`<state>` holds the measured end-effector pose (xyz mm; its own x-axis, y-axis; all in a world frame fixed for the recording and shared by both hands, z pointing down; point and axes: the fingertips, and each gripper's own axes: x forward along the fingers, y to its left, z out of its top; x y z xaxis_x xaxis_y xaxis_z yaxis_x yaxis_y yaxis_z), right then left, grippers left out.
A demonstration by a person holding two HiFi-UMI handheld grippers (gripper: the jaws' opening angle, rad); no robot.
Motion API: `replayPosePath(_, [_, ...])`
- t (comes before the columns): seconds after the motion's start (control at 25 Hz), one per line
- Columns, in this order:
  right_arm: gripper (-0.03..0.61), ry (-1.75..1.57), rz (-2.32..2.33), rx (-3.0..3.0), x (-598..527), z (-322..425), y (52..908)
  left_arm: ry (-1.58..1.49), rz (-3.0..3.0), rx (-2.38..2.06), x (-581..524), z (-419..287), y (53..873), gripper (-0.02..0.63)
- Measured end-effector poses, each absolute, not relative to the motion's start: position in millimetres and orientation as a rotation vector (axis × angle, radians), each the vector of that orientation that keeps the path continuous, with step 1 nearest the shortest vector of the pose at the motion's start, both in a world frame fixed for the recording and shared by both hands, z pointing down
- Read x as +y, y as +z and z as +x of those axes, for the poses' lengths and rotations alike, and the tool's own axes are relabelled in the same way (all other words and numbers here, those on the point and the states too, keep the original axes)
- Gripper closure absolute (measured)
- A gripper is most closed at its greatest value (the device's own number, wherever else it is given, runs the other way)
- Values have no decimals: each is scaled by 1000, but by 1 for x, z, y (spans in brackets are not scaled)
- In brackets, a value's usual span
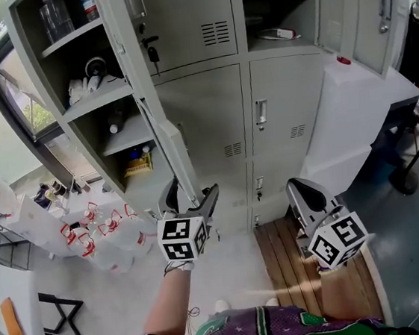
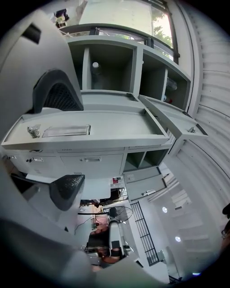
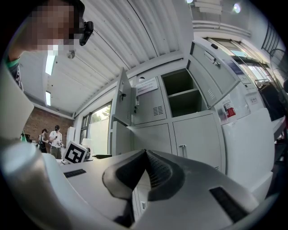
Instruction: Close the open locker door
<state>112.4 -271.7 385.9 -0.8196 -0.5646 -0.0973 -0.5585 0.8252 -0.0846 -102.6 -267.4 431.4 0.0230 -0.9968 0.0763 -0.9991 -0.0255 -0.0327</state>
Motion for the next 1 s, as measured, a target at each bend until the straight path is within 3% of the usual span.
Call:
replayPosePath(0.4, [572, -90, -929, 2882, -276, 124, 388, 107, 2179, -2189, -281, -108, 432, 181])
replayPosePath(0.52, [572, -86, -928, 2885, -277, 125, 390, 122, 2174, -2195, -282, -109, 433, 281])
replayPosePath(0.8, [572, -81, -917, 2884, -276, 121, 388, 174, 2139, -2215, -286, -114, 440, 416])
replayPosePath(1.0, [572, -97, -904, 2896, -277, 115, 391, 177, 2126, -2215, -281, -118, 440, 420])
